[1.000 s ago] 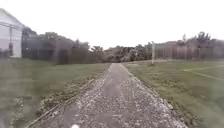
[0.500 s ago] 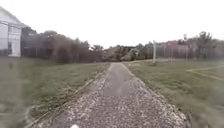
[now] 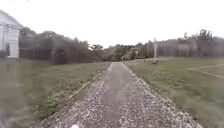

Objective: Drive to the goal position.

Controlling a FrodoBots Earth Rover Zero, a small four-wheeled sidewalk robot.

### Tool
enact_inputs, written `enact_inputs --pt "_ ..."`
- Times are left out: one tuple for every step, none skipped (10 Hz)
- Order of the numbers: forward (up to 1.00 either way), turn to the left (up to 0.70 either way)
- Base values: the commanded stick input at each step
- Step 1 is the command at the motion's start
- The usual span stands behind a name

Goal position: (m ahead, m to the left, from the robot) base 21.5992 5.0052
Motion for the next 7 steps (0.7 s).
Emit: enact_inputs --pt "0.67 0.0" --pt "0.67 0.0" --pt "0.67 0.0" --pt "0.68 -0.1" --pt "0.68 -0.21" --pt "0.68 -0.32" --pt "0.68 -0.06"
